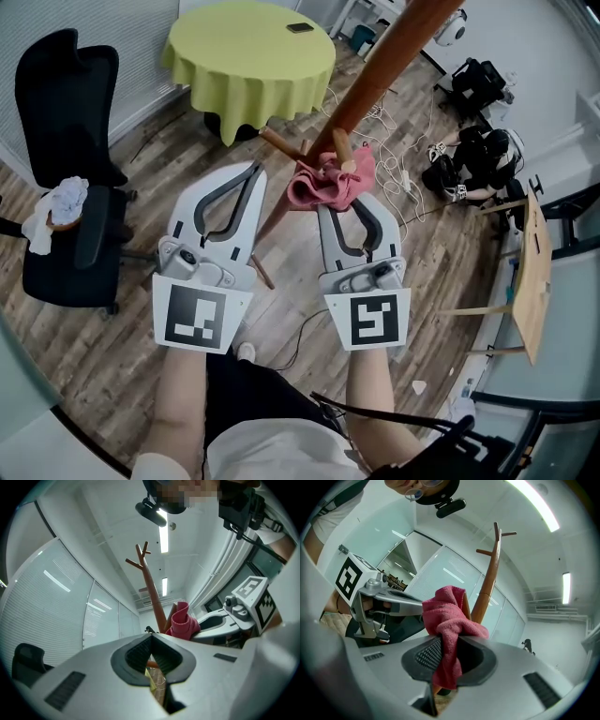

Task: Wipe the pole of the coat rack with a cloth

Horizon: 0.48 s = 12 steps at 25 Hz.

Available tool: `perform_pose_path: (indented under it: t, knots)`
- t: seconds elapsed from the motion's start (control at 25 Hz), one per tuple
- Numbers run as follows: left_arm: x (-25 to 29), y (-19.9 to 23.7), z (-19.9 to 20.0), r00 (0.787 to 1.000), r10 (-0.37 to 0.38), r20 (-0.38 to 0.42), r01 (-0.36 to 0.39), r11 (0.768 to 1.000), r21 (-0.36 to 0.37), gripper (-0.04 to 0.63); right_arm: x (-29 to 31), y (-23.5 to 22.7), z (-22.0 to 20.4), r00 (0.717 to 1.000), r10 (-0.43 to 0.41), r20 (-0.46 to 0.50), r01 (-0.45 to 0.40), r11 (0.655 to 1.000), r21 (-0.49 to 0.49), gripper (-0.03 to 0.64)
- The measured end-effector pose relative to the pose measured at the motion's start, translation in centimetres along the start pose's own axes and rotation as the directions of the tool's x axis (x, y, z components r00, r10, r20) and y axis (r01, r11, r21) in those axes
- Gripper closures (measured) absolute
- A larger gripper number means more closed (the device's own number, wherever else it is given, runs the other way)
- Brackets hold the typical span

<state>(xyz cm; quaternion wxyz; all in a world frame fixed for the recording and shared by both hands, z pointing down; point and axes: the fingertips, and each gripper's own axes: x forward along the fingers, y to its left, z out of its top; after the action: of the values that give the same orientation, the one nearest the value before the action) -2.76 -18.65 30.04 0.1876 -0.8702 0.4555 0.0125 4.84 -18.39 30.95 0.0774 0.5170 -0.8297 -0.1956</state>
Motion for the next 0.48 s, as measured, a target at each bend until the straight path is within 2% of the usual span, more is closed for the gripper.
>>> perform_pose_path:
  t: [0.48]
  knots:
    - [0.37,-0.33,-0.60,1.000,-0.015,-0.010,0.015,1.000,-0.008,0.583,0.86,-0.64,-0.94,1.000,-0.013,-0.011,0.013,1.000,0.003,0.535]
